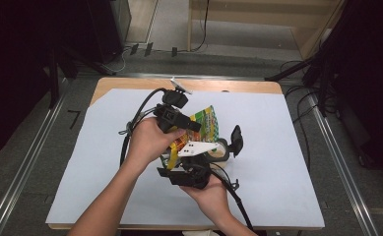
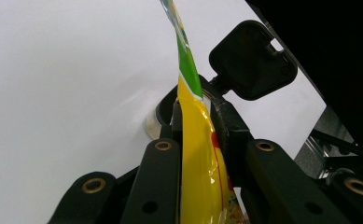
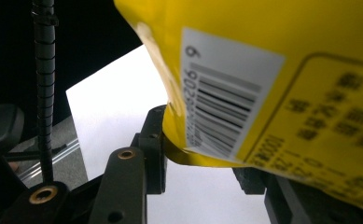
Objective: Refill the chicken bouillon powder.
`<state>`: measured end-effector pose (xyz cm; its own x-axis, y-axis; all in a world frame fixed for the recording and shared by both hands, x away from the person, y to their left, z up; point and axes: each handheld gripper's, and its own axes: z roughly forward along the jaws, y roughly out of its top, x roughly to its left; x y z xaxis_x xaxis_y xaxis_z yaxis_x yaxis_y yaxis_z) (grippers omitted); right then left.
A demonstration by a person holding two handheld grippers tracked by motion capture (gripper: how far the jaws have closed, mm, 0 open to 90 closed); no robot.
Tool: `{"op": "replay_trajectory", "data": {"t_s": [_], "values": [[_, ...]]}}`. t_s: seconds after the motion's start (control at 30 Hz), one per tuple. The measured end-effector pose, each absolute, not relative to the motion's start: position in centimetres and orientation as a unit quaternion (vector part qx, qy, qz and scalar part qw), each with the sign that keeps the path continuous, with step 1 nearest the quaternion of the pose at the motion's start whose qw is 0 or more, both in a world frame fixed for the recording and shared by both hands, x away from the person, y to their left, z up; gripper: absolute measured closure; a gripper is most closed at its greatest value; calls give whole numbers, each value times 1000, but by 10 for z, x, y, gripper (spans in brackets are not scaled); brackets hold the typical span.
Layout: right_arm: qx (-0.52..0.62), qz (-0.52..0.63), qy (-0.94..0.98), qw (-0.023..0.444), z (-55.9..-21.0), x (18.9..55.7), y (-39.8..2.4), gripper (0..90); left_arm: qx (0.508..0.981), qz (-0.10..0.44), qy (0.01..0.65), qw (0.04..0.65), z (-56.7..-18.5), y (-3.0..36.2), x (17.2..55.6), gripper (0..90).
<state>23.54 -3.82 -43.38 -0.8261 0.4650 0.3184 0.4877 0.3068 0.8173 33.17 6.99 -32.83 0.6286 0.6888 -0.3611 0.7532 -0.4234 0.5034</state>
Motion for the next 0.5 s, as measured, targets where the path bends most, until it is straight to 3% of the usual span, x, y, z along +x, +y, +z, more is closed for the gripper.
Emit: {"op": "replay_trajectory", "data": {"t_s": [0.5], "values": [[-295,-511,-807,13,-434,235,-38,624,843,-50,429,321,-328,69,332,809]]}}
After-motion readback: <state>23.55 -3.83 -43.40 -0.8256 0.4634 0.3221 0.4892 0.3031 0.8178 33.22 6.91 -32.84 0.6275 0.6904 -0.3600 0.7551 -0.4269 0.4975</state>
